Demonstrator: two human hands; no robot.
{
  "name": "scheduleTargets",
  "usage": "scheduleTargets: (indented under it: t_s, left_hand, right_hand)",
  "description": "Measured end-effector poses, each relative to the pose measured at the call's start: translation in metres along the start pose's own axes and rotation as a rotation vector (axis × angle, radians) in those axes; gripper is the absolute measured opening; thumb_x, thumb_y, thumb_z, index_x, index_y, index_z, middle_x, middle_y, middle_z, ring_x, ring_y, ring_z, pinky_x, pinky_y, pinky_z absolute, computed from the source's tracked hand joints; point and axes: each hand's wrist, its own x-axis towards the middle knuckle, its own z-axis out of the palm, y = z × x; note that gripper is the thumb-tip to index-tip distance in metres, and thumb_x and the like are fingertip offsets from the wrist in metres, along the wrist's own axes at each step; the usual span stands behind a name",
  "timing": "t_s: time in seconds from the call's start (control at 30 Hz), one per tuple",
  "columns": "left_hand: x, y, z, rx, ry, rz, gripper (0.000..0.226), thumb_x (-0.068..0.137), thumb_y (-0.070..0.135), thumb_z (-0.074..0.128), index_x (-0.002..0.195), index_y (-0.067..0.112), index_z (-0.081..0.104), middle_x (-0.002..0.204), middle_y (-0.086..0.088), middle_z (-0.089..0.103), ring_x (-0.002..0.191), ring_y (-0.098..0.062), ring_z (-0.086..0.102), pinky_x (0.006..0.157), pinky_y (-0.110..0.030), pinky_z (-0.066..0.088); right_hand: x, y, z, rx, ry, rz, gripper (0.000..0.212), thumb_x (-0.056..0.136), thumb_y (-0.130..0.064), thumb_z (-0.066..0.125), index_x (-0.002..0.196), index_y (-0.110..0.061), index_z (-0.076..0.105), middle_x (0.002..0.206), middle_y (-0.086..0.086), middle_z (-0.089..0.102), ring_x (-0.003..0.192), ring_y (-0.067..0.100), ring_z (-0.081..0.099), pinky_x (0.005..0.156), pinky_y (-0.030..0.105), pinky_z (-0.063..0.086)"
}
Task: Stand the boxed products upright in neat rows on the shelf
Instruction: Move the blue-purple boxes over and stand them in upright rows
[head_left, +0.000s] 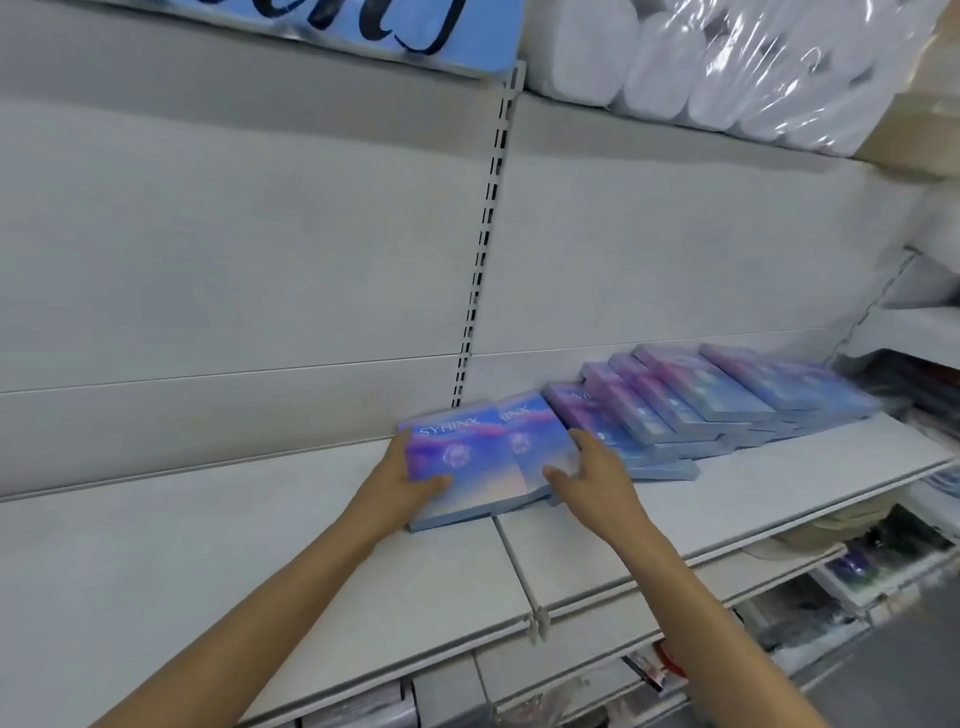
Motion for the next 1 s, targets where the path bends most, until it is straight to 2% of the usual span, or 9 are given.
scheduleTargets:
  t_s: [0.1,0.23,0.33,0.47,0.6,0.73,0.8,0.87,1.0]
  left_hand:
    - [0.006,0.002,0.006,-0.114,0.043,-0.006,0.077,0.082,0.008,0.081,0.139,0.033,0.036,0.111,0.022,0.059,0.090,0.013,0.055,0.063,-0.004,0.045]
    - [0.008,0.003,0.007,-0.347,0.147,-0.104,0.085,0.078,-0.009,0.078,0.150,0.016,0.039,0.139,-0.006,0.056,0.107,-0.017,0.062,0.071,-0.018,0.052]
    - [0.003,0.004,0.015,-0.355,0.128,-0.136,0.102,0.073,-0.004,0.084,0.156,0.014,0.028,0.152,-0.008,0.044,0.116,-0.020,0.057,0.078,-0.024,0.049]
    - [-0.006,0.015,0.028,-0.269,0.107,-0.138,0.092,0.085,0.002,0.077,0.158,0.008,0.021,0.130,-0.002,0.058,0.109,-0.018,0.061,0.075,-0.015,0.051]
    - [-0.013,0.012,0.022,-0.304,0.086,-0.148,0.060,0.065,0.016,0.081,0.122,0.006,0.066,0.117,-0.016,0.074,0.104,-0.031,0.072,0.091,-0.043,0.056]
    - [-0.025,0.005,0.018,-0.451,0.162,-0.110,0.054,0.066,0.013,0.077,0.118,0.009,0.068,0.113,-0.014,0.076,0.098,-0.027,0.072,0.085,-0.037,0.058]
    - [-0.032,0.000,0.013,-0.542,0.220,-0.123,0.060,0.070,0.007,0.083,0.125,0.015,0.062,0.116,-0.012,0.075,0.100,-0.028,0.073,0.086,-0.039,0.059]
    - [-0.041,-0.004,0.005,-0.565,0.274,-0.110,0.049,0.084,0.006,0.079,0.125,0.022,0.058,0.112,-0.006,0.076,0.098,-0.026,0.074,0.081,-0.037,0.060]
    - [-0.062,-0.017,-0.026,-0.600,0.364,-0.060,0.036,0.092,0.002,0.068,0.123,0.014,0.055,0.109,-0.013,0.076,0.090,-0.029,0.075,0.069,-0.036,0.063]
  right_hand:
    - [0.016,-0.004,-0.001,0.045,-0.041,0.079,0.067,0.094,-0.029,0.065,0.151,-0.008,0.036,0.143,0.015,0.054,0.133,0.032,0.048,0.101,0.035,0.041]
    - [0.028,-0.009,0.004,0.130,-0.182,0.120,0.051,0.092,-0.029,0.067,0.138,-0.012,0.051,0.141,0.009,0.054,0.128,0.029,0.049,0.105,0.039,0.041]
    - [0.032,-0.015,0.008,-0.082,-0.231,0.100,0.064,0.094,-0.041,0.062,0.145,-0.008,0.041,0.143,0.017,0.046,0.136,0.035,0.034,0.111,0.038,0.028]
    - [0.042,-0.008,0.021,0.056,-0.280,0.086,0.062,0.085,-0.040,0.072,0.133,-0.010,0.045,0.142,0.018,0.043,0.132,0.038,0.038,0.109,0.046,0.037]
    - [0.049,-0.001,0.017,0.409,-0.235,0.105,0.082,0.083,-0.038,0.079,0.148,-0.007,0.038,0.149,0.010,0.042,0.136,0.029,0.045,0.100,0.035,0.041]
    - [0.048,0.006,0.023,0.462,-0.243,0.013,0.092,0.066,-0.085,0.066,0.133,-0.022,0.058,0.129,-0.010,0.065,0.118,0.013,0.062,0.099,0.033,0.050]
    - [0.044,0.003,0.023,0.436,-0.244,-0.027,0.051,0.083,-0.069,0.064,0.103,-0.022,0.065,0.093,-0.009,0.068,0.087,0.011,0.063,0.072,0.017,0.049]
    - [0.044,0.003,0.021,0.459,-0.219,-0.064,0.035,0.097,-0.042,0.061,0.074,-0.017,0.052,0.065,-0.006,0.045,0.060,0.012,0.043,0.050,0.017,0.032]
    - [0.050,0.008,0.023,0.520,-0.252,-0.008,0.026,0.096,-0.023,0.065,0.096,0.002,0.064,0.078,0.005,0.053,0.069,0.019,0.048,0.055,0.028,0.035]
